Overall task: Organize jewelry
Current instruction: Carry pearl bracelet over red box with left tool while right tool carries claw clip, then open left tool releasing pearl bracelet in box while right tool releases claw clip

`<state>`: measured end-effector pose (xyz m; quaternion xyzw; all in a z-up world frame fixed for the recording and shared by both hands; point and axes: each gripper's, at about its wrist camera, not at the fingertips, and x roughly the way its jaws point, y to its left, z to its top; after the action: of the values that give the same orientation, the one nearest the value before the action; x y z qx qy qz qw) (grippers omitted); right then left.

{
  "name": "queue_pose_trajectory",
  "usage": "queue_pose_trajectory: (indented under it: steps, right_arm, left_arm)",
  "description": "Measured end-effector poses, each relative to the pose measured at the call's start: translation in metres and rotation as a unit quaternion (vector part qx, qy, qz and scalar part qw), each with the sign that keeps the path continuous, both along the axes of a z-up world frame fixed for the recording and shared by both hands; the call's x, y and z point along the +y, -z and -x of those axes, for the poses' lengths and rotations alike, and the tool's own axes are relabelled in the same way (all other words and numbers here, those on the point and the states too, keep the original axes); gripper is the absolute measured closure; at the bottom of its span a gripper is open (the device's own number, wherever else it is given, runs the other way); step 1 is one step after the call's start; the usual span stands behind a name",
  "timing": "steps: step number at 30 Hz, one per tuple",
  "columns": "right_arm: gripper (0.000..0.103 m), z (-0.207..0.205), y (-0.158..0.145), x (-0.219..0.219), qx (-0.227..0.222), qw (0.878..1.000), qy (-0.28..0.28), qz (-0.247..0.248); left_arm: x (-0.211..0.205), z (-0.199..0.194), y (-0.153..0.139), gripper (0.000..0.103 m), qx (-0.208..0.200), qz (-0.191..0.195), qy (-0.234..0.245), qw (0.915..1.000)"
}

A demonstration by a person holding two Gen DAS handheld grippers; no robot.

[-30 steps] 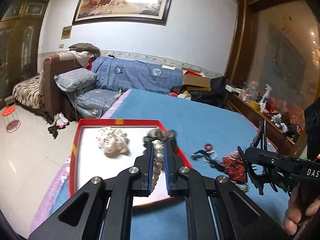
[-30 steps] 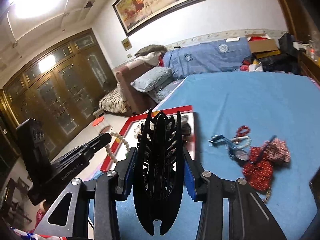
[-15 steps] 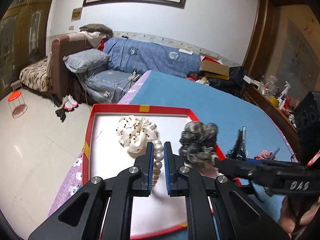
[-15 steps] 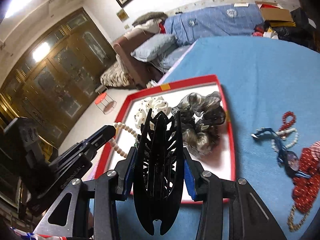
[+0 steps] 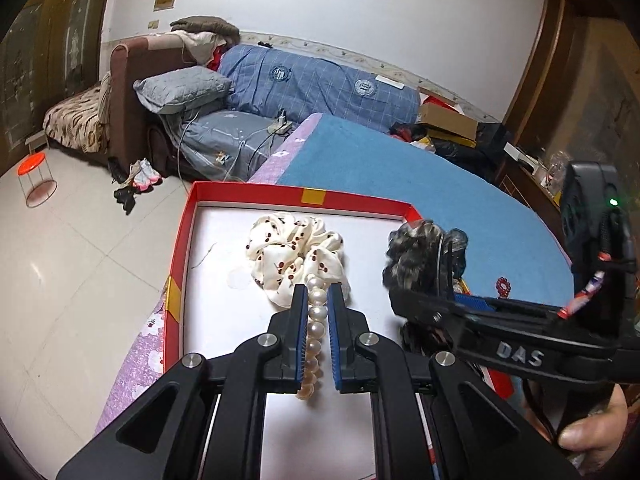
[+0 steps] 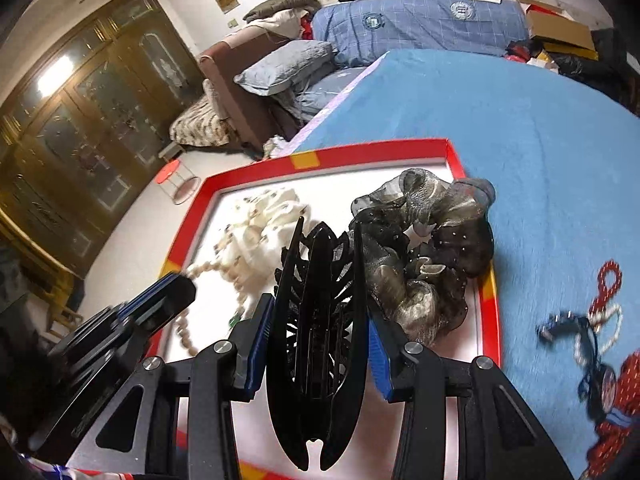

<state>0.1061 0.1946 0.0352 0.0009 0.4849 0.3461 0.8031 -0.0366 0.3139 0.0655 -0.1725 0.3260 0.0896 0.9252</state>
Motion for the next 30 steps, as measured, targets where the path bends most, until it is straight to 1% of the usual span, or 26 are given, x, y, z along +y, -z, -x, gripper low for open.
queue_pose_trajectory:
  steps: [3, 7, 10, 17, 18, 19, 21, 25, 30]
  right_arm:
    - [0.056, -0.004, 0.002, 0.008, -0.008, 1.0, 0.004, 0.015]
    - [0.056, -0.008, 0.012, 0.014, -0.002, 0.999, 0.008, 0.035]
    - [0.056, -0.013, 0.018, 0.016, 0.002, 0.999, 0.009, 0.041]
    - [0.054, -0.015, 0.016, 0.018, 0.01, 0.999, 0.005, 0.039]
    - [0.052, -0.015, 0.017, 0.017, 0.011, 0.999, 0.006, 0.038]
    - [0.047, -0.015, 0.017, 0.016, 0.014, 0.999, 0.005, 0.036]
    - [0.042, -0.015, 0.016, 0.015, 0.02, 0.999, 0.003, 0.029]
    - [0.041, -0.011, 0.01, 0.011, 0.023, 1.0, 0.001, 0.018]
    - [0.041, -0.001, -0.005, 0.003, 0.011, 1.0, 0.0, 0.002]
  left_arm:
    - [0.002, -0.002, 0.003, 0.094, 0.005, -0.001, -0.002, 1.0]
    - [0.005, -0.005, 0.009, 0.094, 0.014, 0.002, -0.004, 0.9999]
    - [0.007, -0.008, 0.013, 0.094, 0.021, 0.004, -0.006, 0.9998]
    - [0.009, -0.011, 0.021, 0.094, 0.026, 0.007, -0.005, 0.9996]
    - [0.009, -0.011, 0.02, 0.094, 0.027, 0.008, -0.006, 0.9996]
    - [0.009, -0.011, 0.02, 0.094, 0.026, 0.007, -0.008, 0.9996]
    - [0.009, -0.011, 0.019, 0.094, 0.025, 0.007, -0.009, 0.9996]
    - [0.009, -0.009, 0.014, 0.094, 0.019, 0.009, -0.012, 0.9997]
    - [0.003, -0.001, 0.003, 0.094, 0.008, 0.003, -0.014, 0.9999]
